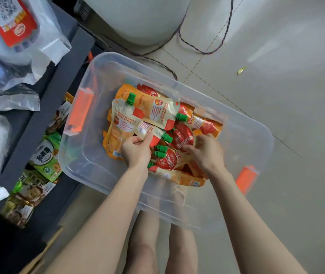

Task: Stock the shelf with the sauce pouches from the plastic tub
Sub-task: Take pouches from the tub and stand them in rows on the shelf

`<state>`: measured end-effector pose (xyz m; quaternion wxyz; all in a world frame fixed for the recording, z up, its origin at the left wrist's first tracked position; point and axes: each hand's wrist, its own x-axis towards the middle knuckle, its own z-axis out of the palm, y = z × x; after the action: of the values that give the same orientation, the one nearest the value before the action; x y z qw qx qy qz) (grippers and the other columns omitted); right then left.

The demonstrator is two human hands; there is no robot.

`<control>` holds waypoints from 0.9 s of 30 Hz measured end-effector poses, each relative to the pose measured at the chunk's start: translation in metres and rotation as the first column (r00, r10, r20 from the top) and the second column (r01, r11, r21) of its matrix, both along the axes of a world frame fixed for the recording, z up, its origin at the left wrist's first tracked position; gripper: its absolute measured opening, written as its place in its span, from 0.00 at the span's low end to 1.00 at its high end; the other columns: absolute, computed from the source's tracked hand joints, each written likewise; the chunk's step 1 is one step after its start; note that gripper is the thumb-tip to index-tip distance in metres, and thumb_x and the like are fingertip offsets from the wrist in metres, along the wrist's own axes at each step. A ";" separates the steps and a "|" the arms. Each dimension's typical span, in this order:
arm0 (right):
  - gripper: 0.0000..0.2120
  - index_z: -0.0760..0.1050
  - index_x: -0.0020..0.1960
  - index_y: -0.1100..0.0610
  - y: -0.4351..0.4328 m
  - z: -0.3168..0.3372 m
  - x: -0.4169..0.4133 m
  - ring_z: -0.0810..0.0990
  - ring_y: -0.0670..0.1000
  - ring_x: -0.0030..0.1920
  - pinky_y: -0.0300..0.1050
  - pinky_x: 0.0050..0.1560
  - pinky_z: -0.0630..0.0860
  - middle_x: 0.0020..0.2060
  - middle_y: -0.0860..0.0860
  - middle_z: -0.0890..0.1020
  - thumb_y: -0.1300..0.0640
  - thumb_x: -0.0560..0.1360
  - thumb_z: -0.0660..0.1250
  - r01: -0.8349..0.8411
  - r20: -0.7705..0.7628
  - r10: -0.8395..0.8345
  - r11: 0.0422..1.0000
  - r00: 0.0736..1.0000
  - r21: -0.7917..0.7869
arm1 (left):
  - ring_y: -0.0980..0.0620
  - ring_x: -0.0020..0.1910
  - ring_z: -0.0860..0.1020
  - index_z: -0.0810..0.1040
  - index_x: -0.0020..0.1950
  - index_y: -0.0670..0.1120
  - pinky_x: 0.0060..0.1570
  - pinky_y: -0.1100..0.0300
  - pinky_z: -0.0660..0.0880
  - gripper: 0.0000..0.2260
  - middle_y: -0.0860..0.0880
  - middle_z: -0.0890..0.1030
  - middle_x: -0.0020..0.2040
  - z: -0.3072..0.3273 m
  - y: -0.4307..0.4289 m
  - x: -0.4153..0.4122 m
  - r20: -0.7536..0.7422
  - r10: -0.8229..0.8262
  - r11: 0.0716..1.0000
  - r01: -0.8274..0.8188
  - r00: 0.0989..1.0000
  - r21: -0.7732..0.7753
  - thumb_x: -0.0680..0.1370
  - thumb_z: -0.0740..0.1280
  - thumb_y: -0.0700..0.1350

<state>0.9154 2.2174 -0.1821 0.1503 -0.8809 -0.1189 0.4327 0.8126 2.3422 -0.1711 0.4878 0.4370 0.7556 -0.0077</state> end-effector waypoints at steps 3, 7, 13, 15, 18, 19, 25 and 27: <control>0.12 0.77 0.48 0.55 -0.006 0.006 -0.013 0.76 0.57 0.48 0.54 0.49 0.75 0.47 0.54 0.78 0.48 0.71 0.70 0.163 -0.029 -0.161 0.984 0.986 0.077 | 0.48 0.45 0.76 0.72 0.43 0.44 0.46 0.54 0.75 0.13 0.48 0.76 0.42 0.009 -0.001 -0.002 -0.054 -0.139 0.988 0.142 0.989 0.059 0.71 0.73 0.50; 0.11 0.75 0.47 0.54 -0.010 0.015 -0.021 0.80 0.56 0.47 0.58 0.49 0.77 0.46 0.52 0.82 0.49 0.71 0.70 0.288 -0.076 -0.280 0.949 0.957 0.129 | 0.43 0.63 0.68 0.66 0.64 0.42 0.62 0.49 0.67 0.29 0.43 0.66 0.64 0.009 0.006 -0.017 -0.207 -0.285 0.900 0.335 0.936 0.279 0.70 0.73 0.53; 0.11 0.72 0.40 0.56 -0.017 0.027 -0.024 0.78 0.57 0.41 0.57 0.44 0.76 0.35 0.48 0.79 0.52 0.71 0.72 0.342 -0.047 -0.339 0.921 0.940 0.188 | 0.44 0.75 0.56 0.54 0.75 0.49 0.72 0.41 0.43 0.36 0.45 0.59 0.75 -0.017 0.034 -0.028 -0.207 -0.435 0.876 0.465 0.876 0.129 0.73 0.66 0.59; 0.12 0.71 0.39 0.57 -0.018 0.028 -0.025 0.78 0.57 0.39 0.58 0.43 0.77 0.34 0.50 0.79 0.52 0.71 0.72 0.379 -0.049 -0.377 0.901 0.925 0.209 | 0.43 0.72 0.61 0.60 0.73 0.49 0.72 0.42 0.45 0.34 0.44 0.65 0.72 -0.021 0.038 -0.029 -0.222 -0.430 0.874 0.465 0.875 0.143 0.72 0.68 0.59; 0.11 0.72 0.40 0.59 -0.015 0.033 -0.023 0.78 0.53 0.37 0.53 0.41 0.77 0.34 0.47 0.79 0.53 0.71 0.72 0.412 -0.059 -0.411 0.878 0.910 0.243 | 0.40 0.65 0.67 0.67 0.67 0.47 0.69 0.45 0.58 0.30 0.41 0.73 0.65 -0.017 0.039 -0.030 -0.280 -0.454 0.835 0.514 0.846 0.198 0.71 0.69 0.59; 0.11 0.73 0.40 0.59 -0.013 0.036 -0.022 0.78 0.52 0.37 0.51 0.41 0.76 0.34 0.47 0.79 0.53 0.71 0.72 0.416 -0.064 -0.415 0.870 0.908 0.263 | 0.40 0.64 0.68 0.68 0.66 0.47 0.67 0.45 0.60 0.28 0.42 0.74 0.64 -0.014 0.037 -0.030 -0.277 -0.453 0.832 0.514 0.847 0.211 0.71 0.69 0.59; 0.09 0.76 0.43 0.57 0.001 0.076 -0.027 0.81 0.57 0.44 0.55 0.46 0.79 0.40 0.53 0.83 0.52 0.71 0.72 0.436 -0.155 -0.408 0.818 0.900 0.376 | 0.51 0.55 0.77 0.74 0.60 0.51 0.54 0.54 0.73 0.18 0.52 0.79 0.54 0.040 0.019 -0.040 0.144 -0.362 0.920 0.327 0.921 0.217 0.75 0.63 0.60; 0.06 0.77 0.44 0.54 0.001 0.099 -0.028 0.83 0.55 0.44 0.53 0.47 0.80 0.41 0.51 0.84 0.54 0.71 0.72 0.467 -0.227 -0.408 0.790 0.884 0.398 | 0.52 0.54 0.79 0.74 0.61 0.50 0.52 0.56 0.74 0.25 0.52 0.81 0.53 0.072 0.012 -0.048 0.296 -0.272 0.962 0.250 0.916 0.112 0.74 0.58 0.66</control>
<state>0.8878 2.2184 -0.0827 0.4493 -0.7971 0.0037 0.4035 0.7645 2.3542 -0.0991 0.5784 0.5471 0.6047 0.0230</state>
